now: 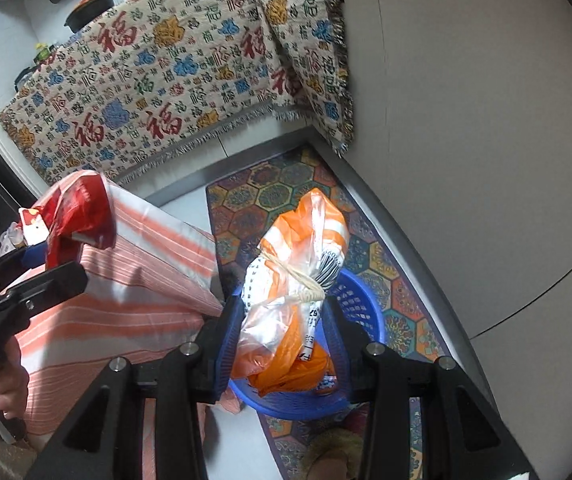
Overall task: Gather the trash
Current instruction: 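Carry the Coca-Cola can and snack wrapper to the blue wastebasket and release both, then move both open tools back from the wastebasket to the table items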
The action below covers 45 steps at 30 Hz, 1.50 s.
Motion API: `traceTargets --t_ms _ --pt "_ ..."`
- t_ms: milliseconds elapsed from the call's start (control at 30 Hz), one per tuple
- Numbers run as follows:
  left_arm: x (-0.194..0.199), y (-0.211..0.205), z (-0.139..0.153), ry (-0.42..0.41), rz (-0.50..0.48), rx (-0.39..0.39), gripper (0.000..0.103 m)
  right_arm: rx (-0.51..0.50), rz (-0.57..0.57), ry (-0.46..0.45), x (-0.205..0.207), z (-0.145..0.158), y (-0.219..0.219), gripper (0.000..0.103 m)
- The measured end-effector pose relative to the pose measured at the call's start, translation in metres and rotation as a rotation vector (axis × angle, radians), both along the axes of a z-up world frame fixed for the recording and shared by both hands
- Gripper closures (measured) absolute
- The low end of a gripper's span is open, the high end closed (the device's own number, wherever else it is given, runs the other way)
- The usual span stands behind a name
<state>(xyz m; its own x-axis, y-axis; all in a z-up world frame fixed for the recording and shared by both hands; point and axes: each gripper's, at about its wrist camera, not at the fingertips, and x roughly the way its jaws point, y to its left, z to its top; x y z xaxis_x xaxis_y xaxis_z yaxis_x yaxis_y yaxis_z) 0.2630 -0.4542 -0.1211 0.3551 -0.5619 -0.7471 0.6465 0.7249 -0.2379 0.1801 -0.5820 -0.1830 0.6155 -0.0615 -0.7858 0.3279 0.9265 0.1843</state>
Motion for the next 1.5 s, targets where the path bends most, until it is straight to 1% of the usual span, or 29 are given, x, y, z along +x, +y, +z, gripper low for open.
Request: traceTargets --t_ms 167,233,267,300,333,433,500,600,667,800,900,967,1067,1133,1233,1333,1400,1500 --pt "0.005 -0.022 -0.011 0.017 -0.024 0.004 0.008 -0.012 0.009 0.015 0.009 -0.008 -0.008 0.061" --pt "0.007 -0.029 -0.015 0.027 -0.035 0.0 0.008 -0.017 0.029 0.021 0.013 -0.013 -0.009 0.058" --pt "0.01 -0.032 -0.018 0.039 -0.037 -0.007 0.007 -0.021 0.038 0.028 0.015 -0.017 -0.008 0.052" --pt "0.012 -0.035 -0.02 0.049 -0.038 -0.014 0.007 -0.024 0.042 0.03 0.017 -0.019 -0.008 0.034" --pt "0.016 -0.038 -0.024 0.067 -0.038 -0.027 0.006 -0.035 0.036 0.033 0.018 -0.023 -0.008 0.026" --pt "0.023 -0.041 -0.031 0.103 -0.018 -0.043 0.006 -0.058 0.039 0.04 0.019 -0.025 -0.008 0.026" --pt "0.023 -0.039 -0.032 0.11 -0.007 -0.04 0.006 -0.076 0.03 0.037 0.018 -0.023 -0.008 0.026" --pt "0.018 -0.029 -0.023 0.082 0.008 -0.038 0.006 -0.101 0.016 0.019 0.014 -0.019 -0.006 0.026" --pt "0.013 -0.016 -0.012 0.061 0.024 -0.04 0.006 -0.122 0.006 -0.003 0.01 -0.013 -0.002 0.026" --pt "-0.006 0.023 0.013 0.014 0.064 -0.038 0.006 -0.19 0.001 -0.071 0.004 0.007 0.014 0.026" --pt "-0.02 0.065 0.025 -0.024 0.114 -0.005 0.005 -0.256 0.011 -0.142 0.001 0.027 0.039 0.026" --pt "-0.029 0.107 0.024 -0.045 0.164 0.029 0.004 -0.282 0.017 -0.188 -0.002 0.039 0.057 0.026" --pt "-0.039 0.175 0.01 -0.043 0.256 0.107 0.004 -0.283 0.031 -0.254 -0.003 0.055 0.093 0.024" --pt "-0.042 0.211 0.001 -0.037 0.316 0.152 0.004 -0.277 0.075 -0.277 0.001 0.061 0.125 0.023" --pt "-0.047 0.27 -0.012 -0.027 0.402 0.212 0.004 -0.274 0.185 -0.279 0.01 0.062 0.182 0.023" --pt "-0.049 0.325 -0.024 -0.016 0.477 0.249 0.004 -0.251 0.32 -0.247 0.025 0.053 0.249 0.023" --pt "-0.047 0.352 -0.029 -0.007 0.519 0.254 0.004 -0.219 0.394 -0.199 0.038 0.041 0.291 0.023" --pt "-0.042 0.396 -0.04 0.021 0.576 0.242 0.004 -0.186 0.455 -0.131 0.056 0.024 0.34 0.023"
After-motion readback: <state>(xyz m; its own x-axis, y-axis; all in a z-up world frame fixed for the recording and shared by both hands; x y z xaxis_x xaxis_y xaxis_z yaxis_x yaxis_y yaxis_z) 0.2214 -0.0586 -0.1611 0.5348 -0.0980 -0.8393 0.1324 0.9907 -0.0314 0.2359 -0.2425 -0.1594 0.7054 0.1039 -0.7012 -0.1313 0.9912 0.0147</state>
